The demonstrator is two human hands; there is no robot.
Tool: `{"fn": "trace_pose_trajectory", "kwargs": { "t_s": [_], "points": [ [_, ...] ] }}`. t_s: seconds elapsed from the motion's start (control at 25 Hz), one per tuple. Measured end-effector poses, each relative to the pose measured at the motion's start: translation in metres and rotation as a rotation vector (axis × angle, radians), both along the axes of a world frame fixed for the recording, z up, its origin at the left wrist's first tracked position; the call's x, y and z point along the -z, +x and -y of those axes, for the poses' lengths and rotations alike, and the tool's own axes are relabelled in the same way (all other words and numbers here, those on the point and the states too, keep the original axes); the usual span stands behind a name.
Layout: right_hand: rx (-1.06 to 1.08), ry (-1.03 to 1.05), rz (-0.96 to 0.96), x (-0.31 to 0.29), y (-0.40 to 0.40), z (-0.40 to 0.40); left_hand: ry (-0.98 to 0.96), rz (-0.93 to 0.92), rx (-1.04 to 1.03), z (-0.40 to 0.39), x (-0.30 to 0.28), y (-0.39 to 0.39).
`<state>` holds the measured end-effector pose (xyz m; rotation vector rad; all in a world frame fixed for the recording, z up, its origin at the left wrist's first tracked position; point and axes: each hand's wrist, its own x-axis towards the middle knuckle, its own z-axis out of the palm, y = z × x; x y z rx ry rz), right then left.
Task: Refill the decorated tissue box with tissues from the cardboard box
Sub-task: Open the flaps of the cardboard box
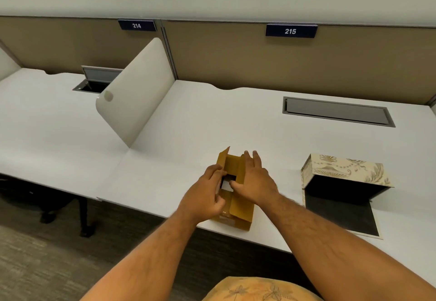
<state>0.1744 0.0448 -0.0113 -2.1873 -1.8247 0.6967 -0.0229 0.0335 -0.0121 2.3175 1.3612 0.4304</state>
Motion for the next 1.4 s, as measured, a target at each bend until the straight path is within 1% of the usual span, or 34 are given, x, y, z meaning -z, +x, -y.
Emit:
{"fn": "trace_pose_trajectory", "kwargs": {
  "t_s": [0.12, 0.2, 0.28, 0.36, 0.44, 0.56, 0.68, 0.8, 0.88, 0.96, 1.08, 1.2, 1.24, 1.28, 1.32, 1.4],
  "points": [
    [0.004, -0.029, 0.001, 0.000, 0.002, -0.007, 0.031, 0.051, -0.093, -0.005, 0.000, -0.012],
    [-0.005, -0.041, 0.035, -0.001, 0.000, -0.008, 0.068, 0.031, -0.229, -0.006, 0.006, -0.020],
    [-0.010, -0.055, 0.075, -0.001, -0.005, -0.010, 0.106, -0.097, -0.373, -0.008, 0.012, -0.028],
    [-0.012, -0.079, 0.120, 0.001, -0.010, -0.011, 0.116, -0.289, -0.406, -0.011, 0.019, -0.032],
    [-0.016, -0.092, 0.155, 0.005, -0.013, -0.010, 0.119, -0.430, -0.306, -0.015, 0.022, -0.031],
    [0.004, -0.085, 0.148, 0.009, -0.014, -0.008, 0.165, -0.468, -0.073, -0.017, 0.027, -0.027],
    [0.047, -0.041, 0.033, 0.008, -0.008, -0.006, 0.182, -0.460, 0.051, -0.018, 0.032, -0.023],
    [0.106, 0.077, -0.136, 0.006, 0.007, 0.005, 0.201, -0.476, 0.088, -0.019, 0.036, -0.024],
    [0.183, 0.138, -0.277, 0.008, 0.021, 0.015, 0.215, -0.470, 0.073, -0.021, 0.037, -0.029],
    [0.284, 0.147, -0.376, 0.012, 0.034, 0.026, 0.216, -0.457, 0.055, -0.021, 0.039, -0.032],
    [0.376, 0.115, -0.410, 0.019, 0.054, 0.037, 0.209, -0.403, 0.053, -0.018, 0.039, -0.031],
    [0.500, 0.038, -0.477, 0.023, 0.065, 0.041, 0.217, -0.318, 0.026, -0.017, 0.032, -0.027],
    [0.535, 0.017, -0.474, 0.024, 0.065, 0.042, 0.225, -0.284, 0.006, -0.016, 0.029, -0.025],
    [0.537, 0.009, -0.426, 0.025, 0.062, 0.043, 0.231, -0.235, -0.030, -0.015, 0.028, -0.024],
    [0.508, 0.016, -0.314, 0.026, 0.060, 0.044, 0.219, -0.162, -0.086, -0.013, 0.026, -0.022],
    [0.358, 0.090, -0.002, 0.025, 0.054, 0.047, 0.139, 0.021, -0.198, -0.011, 0.020, -0.017]
  ]
}}
